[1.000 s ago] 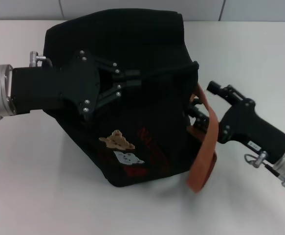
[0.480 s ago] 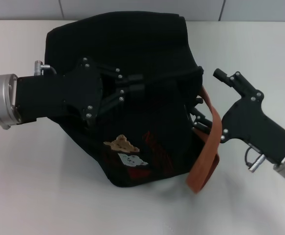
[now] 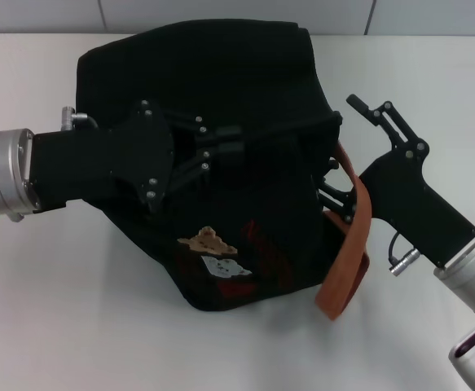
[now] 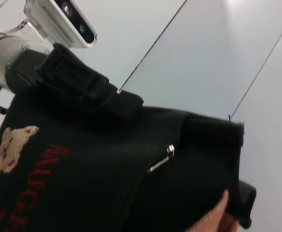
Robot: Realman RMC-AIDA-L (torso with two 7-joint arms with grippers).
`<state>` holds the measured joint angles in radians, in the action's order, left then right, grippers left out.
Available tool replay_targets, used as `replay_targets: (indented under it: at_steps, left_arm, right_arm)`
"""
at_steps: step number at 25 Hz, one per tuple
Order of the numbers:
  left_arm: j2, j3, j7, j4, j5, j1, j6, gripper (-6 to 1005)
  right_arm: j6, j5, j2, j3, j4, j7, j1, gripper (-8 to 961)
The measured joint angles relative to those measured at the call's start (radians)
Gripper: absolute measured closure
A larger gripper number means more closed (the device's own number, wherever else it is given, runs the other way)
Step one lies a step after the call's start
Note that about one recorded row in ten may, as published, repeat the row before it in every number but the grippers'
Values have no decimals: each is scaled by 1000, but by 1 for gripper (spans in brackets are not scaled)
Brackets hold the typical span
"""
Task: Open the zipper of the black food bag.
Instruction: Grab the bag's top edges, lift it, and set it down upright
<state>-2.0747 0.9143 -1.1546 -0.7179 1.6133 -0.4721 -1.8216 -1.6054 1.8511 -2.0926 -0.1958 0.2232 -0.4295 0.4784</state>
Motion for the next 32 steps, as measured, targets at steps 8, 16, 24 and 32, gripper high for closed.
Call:
replay_targets:
  at_steps: [8, 16, 24, 32]
  left_arm:
    - [1, 6, 1, 3, -2, 4, -4, 911]
    - [-1, 6, 1, 4, -2, 5, -1, 911]
    - [-2, 6, 1, 7, -2, 1, 1, 911]
    - [-2, 6, 15, 29, -3, -1, -2, 911]
  right_arm:
    - [-2, 1, 0, 1, 0, -41, 22, 113]
    - [-1, -3, 0, 13, 0, -53, 23, 113]
    - [42, -6, 0, 15, -1, -108, 18, 113]
    - [61, 0, 0, 7, 41, -252, 23, 114]
